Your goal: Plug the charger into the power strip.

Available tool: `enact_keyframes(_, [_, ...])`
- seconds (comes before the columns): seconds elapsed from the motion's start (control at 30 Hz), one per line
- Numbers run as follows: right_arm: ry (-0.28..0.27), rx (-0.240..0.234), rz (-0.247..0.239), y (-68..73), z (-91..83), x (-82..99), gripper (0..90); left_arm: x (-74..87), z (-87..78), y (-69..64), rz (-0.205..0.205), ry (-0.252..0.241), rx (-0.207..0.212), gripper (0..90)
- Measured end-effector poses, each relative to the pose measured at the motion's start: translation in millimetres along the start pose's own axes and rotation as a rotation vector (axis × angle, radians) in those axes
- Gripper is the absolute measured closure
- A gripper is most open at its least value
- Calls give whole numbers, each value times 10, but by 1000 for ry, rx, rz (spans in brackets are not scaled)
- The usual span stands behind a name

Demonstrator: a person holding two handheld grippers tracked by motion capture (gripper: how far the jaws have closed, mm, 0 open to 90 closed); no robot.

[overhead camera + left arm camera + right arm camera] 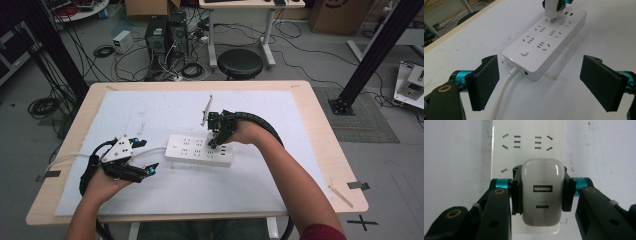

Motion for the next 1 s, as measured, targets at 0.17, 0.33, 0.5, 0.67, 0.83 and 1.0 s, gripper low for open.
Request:
enact_keyframes(0.17, [35, -11, -26, -23, 6, -28, 632, 4, 6, 7, -3, 0, -3, 159])
enact_keyframes(0.33, [67, -28, -49, -32, 11, -61, 633, 5, 5, 11, -5, 1, -11, 159])
enact_keyframes(0.5, [95, -13, -60, -24, 11, -79, 632, 13, 33, 3, -2, 13, -6, 159])
enact_keyframes(0.67, [103, -10, -60, -20, 7, -65, 633, 4, 66, -15, -1, 15, -3, 159])
enact_keyframes(0.83, [107, -13, -54, -26, 5, -65, 633, -10, 70, -24, 1, 14, -2, 159])
enact_keyframes(1.0, [109, -14, -49, -26, 8, -74, 633, -13, 79, -28, 2, 15, -2, 159])
Point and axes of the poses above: each handheld gripper's, and its own axes: z roughly forward along the jaws, x roughly out of its underside, y roughly to its left, the point moved 9 cm from there along z, roughly forward along the jaws, and after that the axes turned 5 degrees about y, right-handed, at the moved point
